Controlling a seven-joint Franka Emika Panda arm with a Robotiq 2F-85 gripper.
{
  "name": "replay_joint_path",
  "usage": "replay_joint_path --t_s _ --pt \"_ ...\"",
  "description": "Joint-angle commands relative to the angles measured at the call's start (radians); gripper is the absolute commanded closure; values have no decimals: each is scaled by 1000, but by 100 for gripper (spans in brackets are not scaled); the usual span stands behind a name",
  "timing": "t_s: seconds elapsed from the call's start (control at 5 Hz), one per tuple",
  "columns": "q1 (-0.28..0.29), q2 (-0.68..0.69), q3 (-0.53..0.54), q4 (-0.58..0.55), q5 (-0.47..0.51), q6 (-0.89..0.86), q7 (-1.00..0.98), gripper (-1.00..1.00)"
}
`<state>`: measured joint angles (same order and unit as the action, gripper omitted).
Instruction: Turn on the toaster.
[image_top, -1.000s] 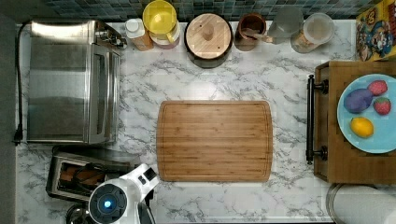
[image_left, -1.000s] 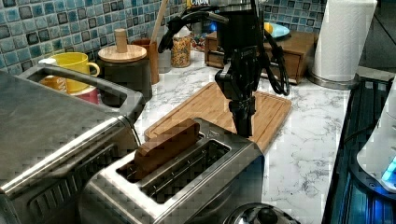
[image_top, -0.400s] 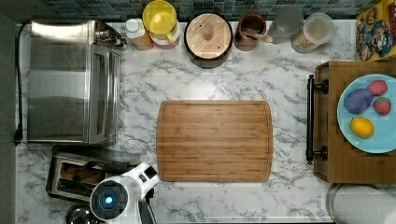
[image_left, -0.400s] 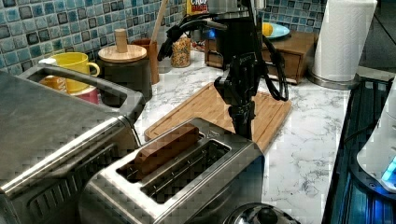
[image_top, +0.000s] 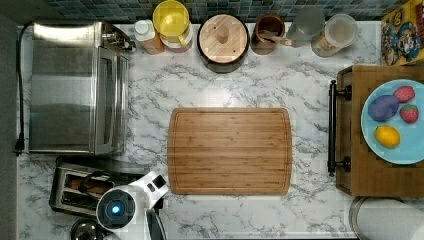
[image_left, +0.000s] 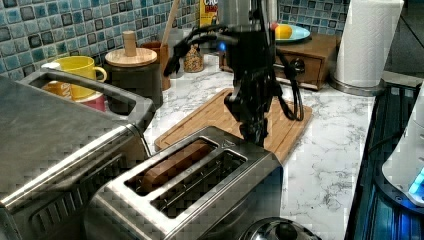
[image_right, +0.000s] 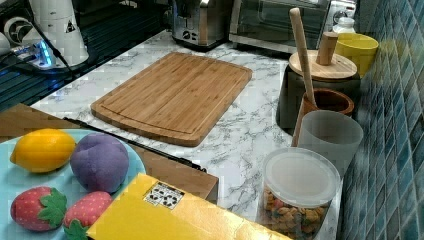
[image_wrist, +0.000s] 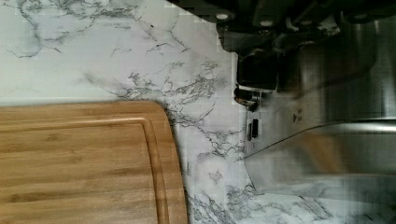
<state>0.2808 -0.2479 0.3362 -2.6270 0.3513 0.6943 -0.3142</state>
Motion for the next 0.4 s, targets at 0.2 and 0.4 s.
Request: replay_joint_path --t_s 0.2,0.4 --pt "14 131 4 -43 40 49 29 100" --pt "2 107 -11 -61 55 55 25 100"
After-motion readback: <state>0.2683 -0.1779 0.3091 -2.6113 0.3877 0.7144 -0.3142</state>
